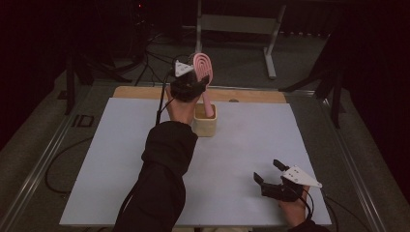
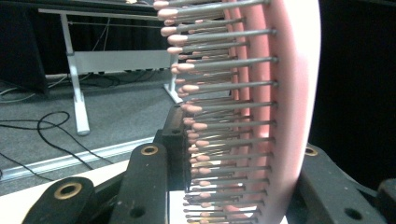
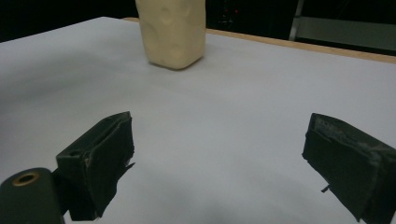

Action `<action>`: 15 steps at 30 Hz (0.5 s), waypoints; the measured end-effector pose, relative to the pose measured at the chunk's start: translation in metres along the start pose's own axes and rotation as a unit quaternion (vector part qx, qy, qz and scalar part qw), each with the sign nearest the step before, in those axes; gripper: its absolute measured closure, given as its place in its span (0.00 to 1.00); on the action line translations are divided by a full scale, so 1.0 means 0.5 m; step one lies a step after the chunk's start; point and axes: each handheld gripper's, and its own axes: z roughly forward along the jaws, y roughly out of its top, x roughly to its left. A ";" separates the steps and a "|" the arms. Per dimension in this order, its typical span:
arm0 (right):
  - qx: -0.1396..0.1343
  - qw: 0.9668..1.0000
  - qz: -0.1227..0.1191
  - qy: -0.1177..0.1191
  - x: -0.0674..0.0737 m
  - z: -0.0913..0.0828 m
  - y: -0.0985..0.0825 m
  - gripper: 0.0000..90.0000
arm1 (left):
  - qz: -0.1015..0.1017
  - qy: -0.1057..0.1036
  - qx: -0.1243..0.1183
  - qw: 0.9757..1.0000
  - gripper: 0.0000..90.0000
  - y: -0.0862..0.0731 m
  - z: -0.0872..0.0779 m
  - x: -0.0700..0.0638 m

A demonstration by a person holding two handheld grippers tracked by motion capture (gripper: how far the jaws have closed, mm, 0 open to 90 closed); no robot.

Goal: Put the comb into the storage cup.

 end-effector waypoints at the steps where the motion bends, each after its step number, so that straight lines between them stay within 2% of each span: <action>1: 0.000 1.000 0.000 0.000 0.000 0.000 0.000 0.09 | 0.000 -0.001 0.001 1.000 0.72 -0.001 0.000 0.000; 15: 0.000 1.000 0.000 0.000 0.001 0.000 0.000 0.09 | -0.004 0.001 0.004 1.000 0.72 -0.014 0.007 -0.003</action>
